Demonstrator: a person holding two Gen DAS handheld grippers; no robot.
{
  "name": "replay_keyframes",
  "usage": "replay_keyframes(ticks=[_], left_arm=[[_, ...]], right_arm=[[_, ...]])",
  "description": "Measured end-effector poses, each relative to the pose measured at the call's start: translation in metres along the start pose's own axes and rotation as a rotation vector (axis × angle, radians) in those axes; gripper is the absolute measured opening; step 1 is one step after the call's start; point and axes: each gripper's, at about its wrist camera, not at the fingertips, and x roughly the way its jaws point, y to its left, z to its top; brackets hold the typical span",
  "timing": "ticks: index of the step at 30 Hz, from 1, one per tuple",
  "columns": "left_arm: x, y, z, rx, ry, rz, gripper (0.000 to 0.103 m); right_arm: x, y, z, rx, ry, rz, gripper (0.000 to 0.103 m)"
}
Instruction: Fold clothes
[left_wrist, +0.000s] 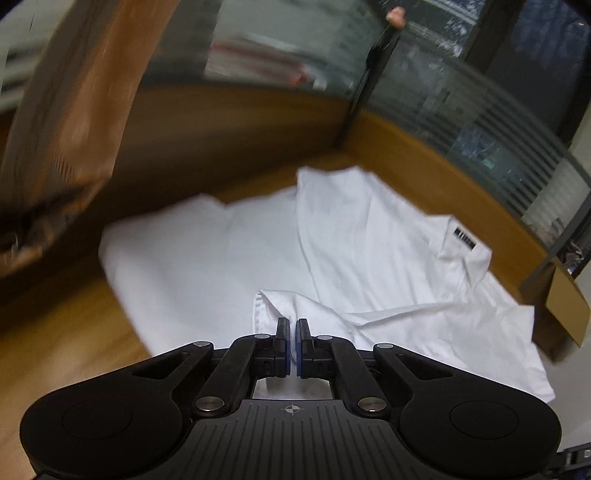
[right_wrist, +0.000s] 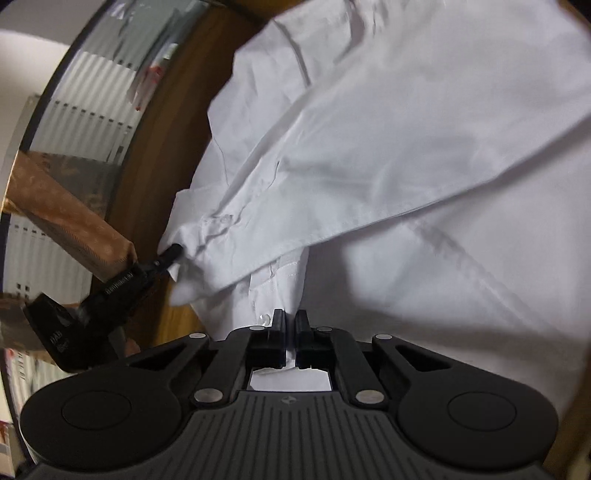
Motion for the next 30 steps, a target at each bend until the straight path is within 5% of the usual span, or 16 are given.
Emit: replay_keyframes(ticks=[6, 11, 18, 23, 26, 30], left_arm=[[0.016, 0.0, -0.015, 0.097, 0.12, 0.048, 0.013], [-0.009, 0.003, -0.016, 0.092, 0.074, 0.041, 0.032], [-0.056, 0.005, -0.011, 0.16, 0.064, 0.071, 0.036], [-0.083, 0.021, -0.01, 0.186, 0.098, 0.12, 0.042], [-0.092, 0.034, -0.007, 0.222, 0.102, 0.173, 0.043], [-0.097, 0.051, -0.002, 0.191, 0.138, 0.152, 0.048]], right_arm=[[-0.004, -0.012, 0.006, 0.003, 0.06, -0.08, 0.006], [-0.003, -0.001, -0.003, -0.122, 0.074, -0.152, 0.02], [-0.044, 0.022, -0.038, -0.475, 0.125, -0.227, 0.027], [-0.077, 0.016, -0.065, -0.511, 0.154, -0.255, 0.031], [-0.088, 0.012, -0.079, -0.532, 0.14, -0.276, 0.043], [-0.083, 0.017, -0.1, -0.637, 0.115, -0.327, 0.043]])
